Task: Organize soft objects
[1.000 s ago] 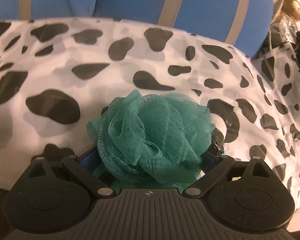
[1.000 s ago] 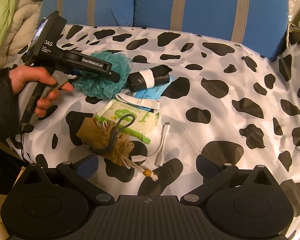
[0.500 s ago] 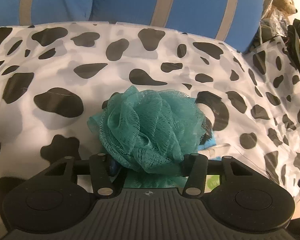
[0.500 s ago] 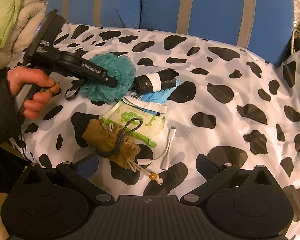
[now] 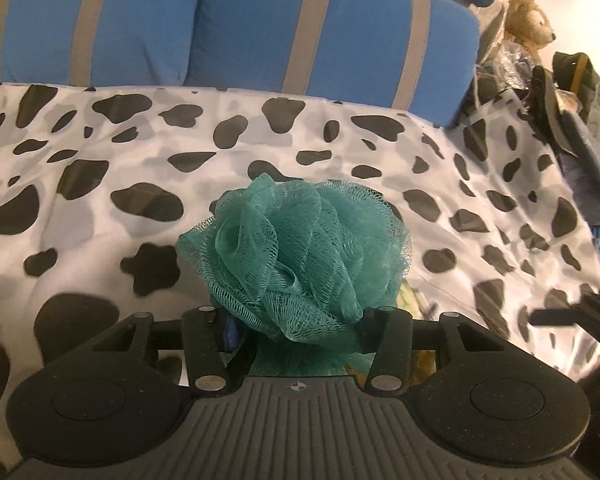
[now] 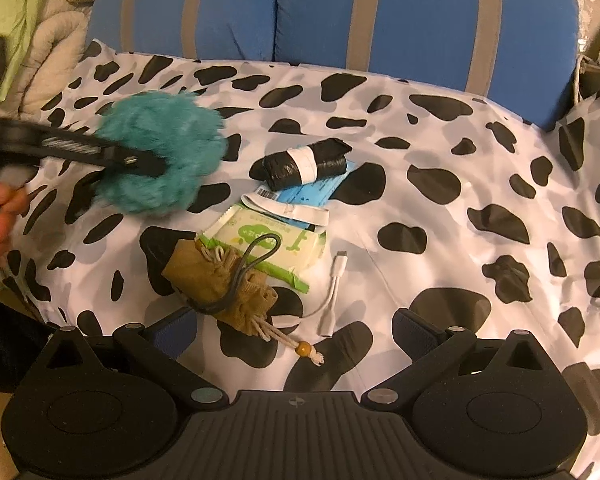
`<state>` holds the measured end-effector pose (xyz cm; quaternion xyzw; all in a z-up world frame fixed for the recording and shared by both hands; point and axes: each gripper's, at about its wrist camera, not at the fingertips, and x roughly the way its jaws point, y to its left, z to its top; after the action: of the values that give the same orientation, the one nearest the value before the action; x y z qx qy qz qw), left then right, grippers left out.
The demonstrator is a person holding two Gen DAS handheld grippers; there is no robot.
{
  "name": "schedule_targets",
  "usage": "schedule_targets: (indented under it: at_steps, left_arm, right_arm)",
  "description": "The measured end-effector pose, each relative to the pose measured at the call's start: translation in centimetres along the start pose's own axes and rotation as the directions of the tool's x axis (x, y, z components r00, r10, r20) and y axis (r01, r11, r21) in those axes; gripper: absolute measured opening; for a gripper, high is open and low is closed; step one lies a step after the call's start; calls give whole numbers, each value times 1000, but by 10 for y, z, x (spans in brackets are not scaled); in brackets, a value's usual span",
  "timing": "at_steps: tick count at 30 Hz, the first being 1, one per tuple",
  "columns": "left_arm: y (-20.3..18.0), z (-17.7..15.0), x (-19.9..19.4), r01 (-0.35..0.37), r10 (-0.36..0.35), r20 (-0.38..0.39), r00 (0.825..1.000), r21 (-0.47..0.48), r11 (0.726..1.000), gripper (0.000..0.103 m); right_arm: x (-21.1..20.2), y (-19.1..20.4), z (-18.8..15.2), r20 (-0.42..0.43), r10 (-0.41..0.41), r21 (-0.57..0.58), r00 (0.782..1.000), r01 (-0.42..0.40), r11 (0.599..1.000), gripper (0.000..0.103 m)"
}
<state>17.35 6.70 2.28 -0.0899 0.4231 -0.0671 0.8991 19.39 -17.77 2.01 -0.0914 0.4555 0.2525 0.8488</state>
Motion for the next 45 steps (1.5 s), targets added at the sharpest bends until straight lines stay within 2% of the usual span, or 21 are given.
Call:
schedule_targets:
  at_steps: [7, 17, 30, 34, 37, 40, 42, 45]
  left_arm:
    - [-2, -20, -28, 13, -13, 18, 1000, 18, 1000, 48]
    - [15, -17, -37, -16, 16, 16, 1000, -26, 1000, 48]
    - [21, -10, -48, 4, -2, 42, 999, -43, 999, 48]
    - [20, -9, -49, 8, -6, 48, 999, -39, 999, 48]
    - [21, -8, -49, -2, 3, 49, 999, -36, 999, 48]
    - [22, -8, -50, -3, 5, 50, 999, -41, 999, 48]
    - [23, -8, -51, -1, 4, 50, 999, -43, 999, 48]
    - [23, -8, -51, 5, -3, 49, 999, -42, 999, 48]
  right_arm:
    - [1, 8, -2, 4, 3, -36, 1000, -3, 999, 103]
    - [19, 29, -10, -47, -16, -143, 999, 9, 990, 103]
    - [36, 20, 5, -37, 60, -47, 997, -62, 997, 101]
    - [44, 19, 9, -25, 79, -10, 997, -79, 997, 89]
    - [45, 23, 12, -15, 86, -25, 996, -87, 996, 81]
    - [47, 27, 13, -44, 112, -32, 993, -114, 993, 71]
    - [52, 25, 12, -75, 158, 9, 985, -158, 987, 59]
    - [59, 23, 12, -96, 173, 54, 980, -169, 984, 54]
